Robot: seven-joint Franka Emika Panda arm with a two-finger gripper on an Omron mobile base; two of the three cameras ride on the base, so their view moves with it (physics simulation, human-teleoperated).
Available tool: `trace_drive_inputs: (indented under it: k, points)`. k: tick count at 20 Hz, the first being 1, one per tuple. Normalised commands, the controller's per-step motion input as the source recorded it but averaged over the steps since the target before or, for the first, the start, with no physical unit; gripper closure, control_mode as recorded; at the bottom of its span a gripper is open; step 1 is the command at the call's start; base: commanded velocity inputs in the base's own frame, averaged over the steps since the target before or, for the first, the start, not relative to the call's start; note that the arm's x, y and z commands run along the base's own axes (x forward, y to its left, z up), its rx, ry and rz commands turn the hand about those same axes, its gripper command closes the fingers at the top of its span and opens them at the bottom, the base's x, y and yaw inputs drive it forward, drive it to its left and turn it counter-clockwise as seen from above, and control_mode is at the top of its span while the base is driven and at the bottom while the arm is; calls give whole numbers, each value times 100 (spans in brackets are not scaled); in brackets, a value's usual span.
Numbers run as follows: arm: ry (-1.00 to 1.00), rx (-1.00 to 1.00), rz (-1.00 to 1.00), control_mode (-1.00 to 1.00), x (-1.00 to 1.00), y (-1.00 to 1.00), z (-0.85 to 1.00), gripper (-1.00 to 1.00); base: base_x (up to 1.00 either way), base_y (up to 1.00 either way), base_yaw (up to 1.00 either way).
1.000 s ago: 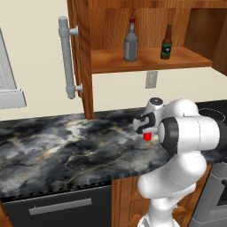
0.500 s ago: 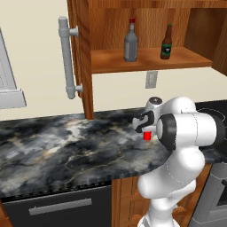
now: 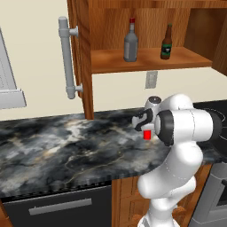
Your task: Sort all alcoholic drinks to one cabinet, and non-alcoholic drinks to the other.
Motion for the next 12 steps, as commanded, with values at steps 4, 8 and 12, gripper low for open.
trace_drive_inputs:
  k: [4, 8, 12]
  points:
    - [-5, 0, 0, -100, -13, 0, -17, 100, 0, 0, 0]
    - [-2, -2, 0, -100, -5, 0, -1, 100, 0, 0, 0]
    - [-5, 0, 0, -100, -13, 0, 12, 100, 0, 0, 0]
